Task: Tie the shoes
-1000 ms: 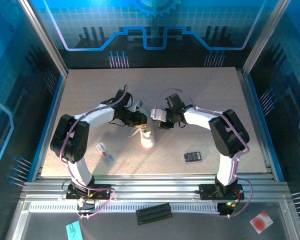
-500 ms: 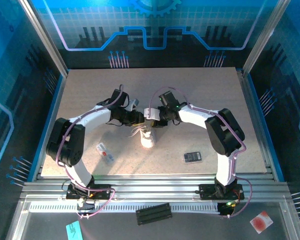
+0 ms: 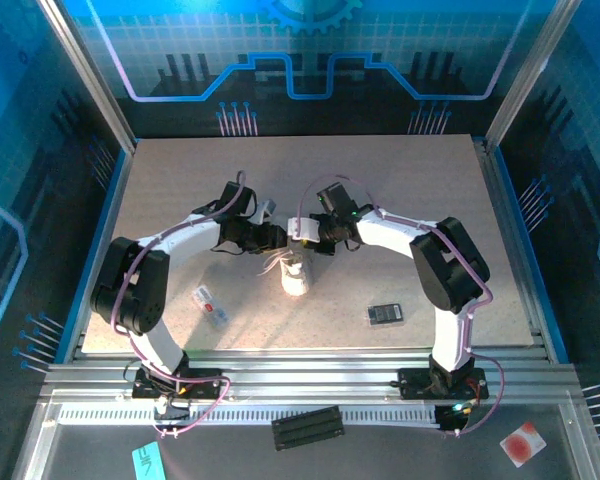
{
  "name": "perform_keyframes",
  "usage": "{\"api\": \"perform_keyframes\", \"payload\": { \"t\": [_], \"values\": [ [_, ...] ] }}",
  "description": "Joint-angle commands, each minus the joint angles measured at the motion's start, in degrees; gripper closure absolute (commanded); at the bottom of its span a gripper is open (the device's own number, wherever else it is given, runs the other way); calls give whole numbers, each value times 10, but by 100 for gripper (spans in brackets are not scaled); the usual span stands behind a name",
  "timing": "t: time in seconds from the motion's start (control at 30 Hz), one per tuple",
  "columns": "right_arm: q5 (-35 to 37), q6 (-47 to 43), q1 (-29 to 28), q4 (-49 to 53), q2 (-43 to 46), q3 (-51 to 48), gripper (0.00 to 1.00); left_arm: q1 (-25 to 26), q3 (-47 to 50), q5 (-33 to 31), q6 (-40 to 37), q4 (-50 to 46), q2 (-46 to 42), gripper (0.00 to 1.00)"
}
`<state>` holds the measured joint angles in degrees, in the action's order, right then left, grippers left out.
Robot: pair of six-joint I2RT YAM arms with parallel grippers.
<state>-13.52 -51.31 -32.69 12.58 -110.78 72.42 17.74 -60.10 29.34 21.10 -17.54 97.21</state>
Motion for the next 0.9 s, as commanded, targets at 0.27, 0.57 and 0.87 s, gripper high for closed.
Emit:
{"api": "perform_keyframes", "payload": {
  "t": [0.27, 0.57, 0.87],
  "values": [
    [19, -5, 30, 30, 27, 0, 100, -11, 18, -18, -6, 5, -46, 62],
    [22, 12, 50, 33, 28, -6, 92, -46, 44, -13, -14, 0, -75, 59],
    [-24, 116, 66, -29, 101, -89, 48, -70, 101, 5, 48, 66, -86, 53]
  ]
}}
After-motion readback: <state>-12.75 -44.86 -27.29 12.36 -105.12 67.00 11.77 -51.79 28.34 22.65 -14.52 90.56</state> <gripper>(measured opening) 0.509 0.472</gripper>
